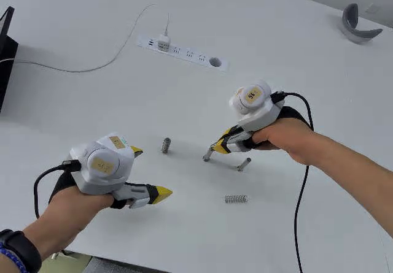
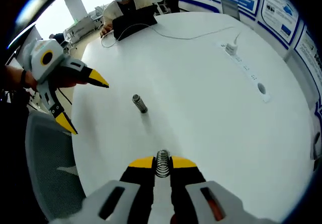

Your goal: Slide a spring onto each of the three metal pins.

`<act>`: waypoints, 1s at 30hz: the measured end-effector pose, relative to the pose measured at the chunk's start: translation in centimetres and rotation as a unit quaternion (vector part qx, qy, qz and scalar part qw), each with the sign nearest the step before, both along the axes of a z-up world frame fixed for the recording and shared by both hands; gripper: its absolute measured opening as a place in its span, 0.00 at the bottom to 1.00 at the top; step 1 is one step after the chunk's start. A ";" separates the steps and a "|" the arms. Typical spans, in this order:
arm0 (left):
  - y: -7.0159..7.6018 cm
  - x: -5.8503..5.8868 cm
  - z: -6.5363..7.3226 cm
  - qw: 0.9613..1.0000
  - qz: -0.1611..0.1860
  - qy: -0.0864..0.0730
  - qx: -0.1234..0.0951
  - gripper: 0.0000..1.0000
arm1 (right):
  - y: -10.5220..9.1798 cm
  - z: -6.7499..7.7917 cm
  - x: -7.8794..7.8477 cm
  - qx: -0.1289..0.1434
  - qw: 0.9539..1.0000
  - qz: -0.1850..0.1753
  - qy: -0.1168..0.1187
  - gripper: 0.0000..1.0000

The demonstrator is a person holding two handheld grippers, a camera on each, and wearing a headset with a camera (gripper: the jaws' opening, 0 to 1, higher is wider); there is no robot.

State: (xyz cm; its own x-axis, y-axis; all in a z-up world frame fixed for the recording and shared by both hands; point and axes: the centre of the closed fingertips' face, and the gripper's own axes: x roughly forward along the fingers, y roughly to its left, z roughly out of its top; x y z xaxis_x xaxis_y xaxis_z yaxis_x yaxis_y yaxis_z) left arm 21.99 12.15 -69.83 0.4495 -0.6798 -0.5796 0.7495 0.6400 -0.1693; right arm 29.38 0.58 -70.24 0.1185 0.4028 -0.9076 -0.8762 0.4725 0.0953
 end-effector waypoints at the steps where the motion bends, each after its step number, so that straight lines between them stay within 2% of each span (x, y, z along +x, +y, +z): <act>1: 0.0 0.0 0.0 1.000 0.001 0.000 0.000 0.69 | 0.0 -0.1 0.0 -0.001 1.000 0.001 0.000 0.12; 30: 0.2 0.0 0.0 1.000 0.003 0.002 -0.002 0.69 | 0.8 -1.1 0.3 -0.006 1.000 0.007 0.003 0.13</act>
State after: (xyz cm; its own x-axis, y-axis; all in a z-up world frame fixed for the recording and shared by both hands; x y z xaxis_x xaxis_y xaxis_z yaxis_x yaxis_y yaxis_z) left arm 21.99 12.36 -69.83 0.4516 -0.6795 -0.5782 0.7449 0.6439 -0.1749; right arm 29.73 1.42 -71.33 0.1074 0.3929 -0.9133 -0.8826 0.4605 0.0943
